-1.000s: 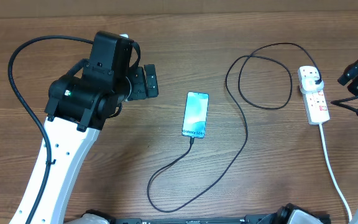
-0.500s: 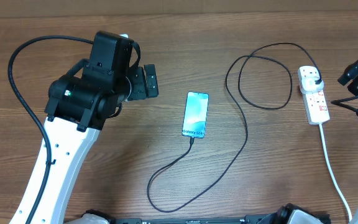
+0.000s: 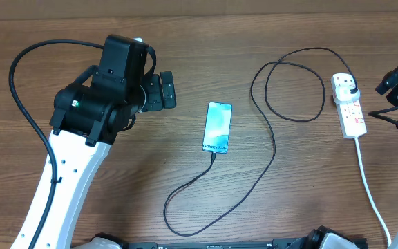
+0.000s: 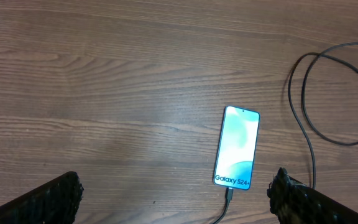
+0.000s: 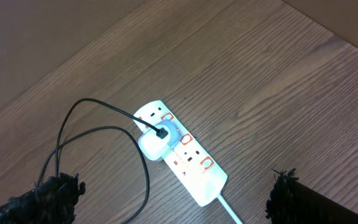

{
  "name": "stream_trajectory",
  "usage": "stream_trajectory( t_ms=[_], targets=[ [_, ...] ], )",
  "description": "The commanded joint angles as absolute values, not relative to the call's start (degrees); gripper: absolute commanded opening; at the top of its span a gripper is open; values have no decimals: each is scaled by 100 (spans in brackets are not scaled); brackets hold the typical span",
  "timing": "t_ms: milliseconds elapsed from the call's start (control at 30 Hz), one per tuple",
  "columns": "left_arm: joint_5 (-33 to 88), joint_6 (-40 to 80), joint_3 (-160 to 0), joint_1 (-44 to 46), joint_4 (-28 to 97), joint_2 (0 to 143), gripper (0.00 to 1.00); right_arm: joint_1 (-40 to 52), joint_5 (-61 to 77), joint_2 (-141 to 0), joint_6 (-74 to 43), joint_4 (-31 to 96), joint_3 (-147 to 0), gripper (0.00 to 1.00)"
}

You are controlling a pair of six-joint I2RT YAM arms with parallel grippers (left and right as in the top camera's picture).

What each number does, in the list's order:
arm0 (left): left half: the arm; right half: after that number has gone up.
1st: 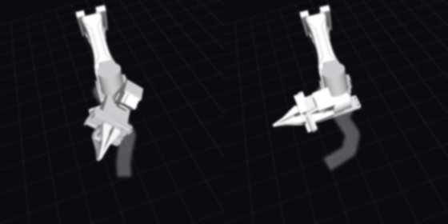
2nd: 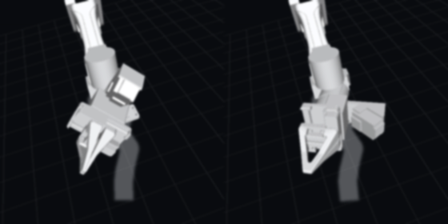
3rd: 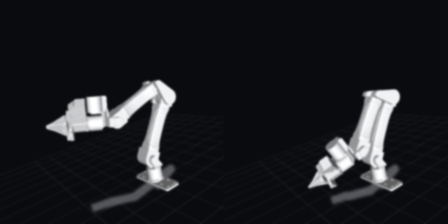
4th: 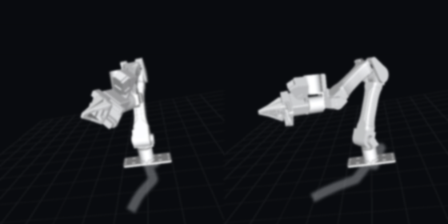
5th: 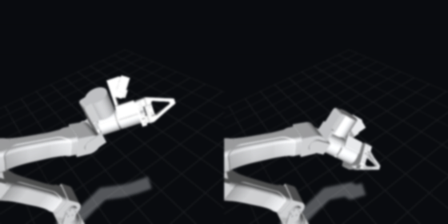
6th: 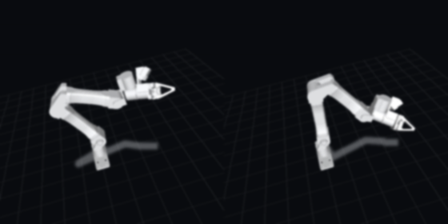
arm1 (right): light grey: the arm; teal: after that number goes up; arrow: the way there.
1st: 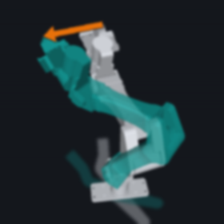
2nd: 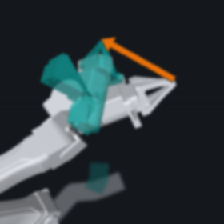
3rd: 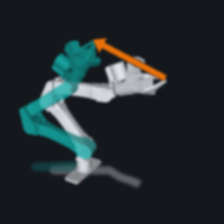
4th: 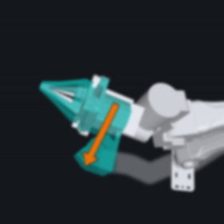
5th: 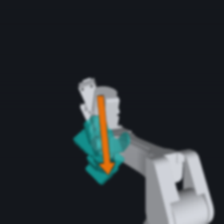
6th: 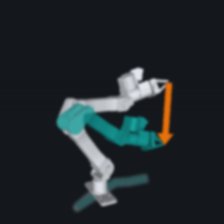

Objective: Plug charger to phone and switch on socket

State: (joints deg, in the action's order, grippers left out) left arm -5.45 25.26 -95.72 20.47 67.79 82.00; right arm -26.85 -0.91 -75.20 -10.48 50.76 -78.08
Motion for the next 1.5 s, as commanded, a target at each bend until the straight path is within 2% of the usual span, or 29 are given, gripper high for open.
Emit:
stream_trajectory(
  t_ms=[0,933,1200,1467],
  targets=[
    [-642,2482,-9690,2012,6790,8241,100,-2668,-185,-7481,-1068,5072,-7920,100],
    [-819,2482,-9537,2018,6683,7988,100,-2668,-185,-7481,-1068,5072,-7920,100],
    [-958,2477,-8184,2016,5129,7109,100,-2668,-185,-7481,-1068,5072,-7920,100],
    [-729,1778,-6112,2016,2554,5996,100,-2668,-185,-7481,-1068,5072,-7920,100]
  ],
)
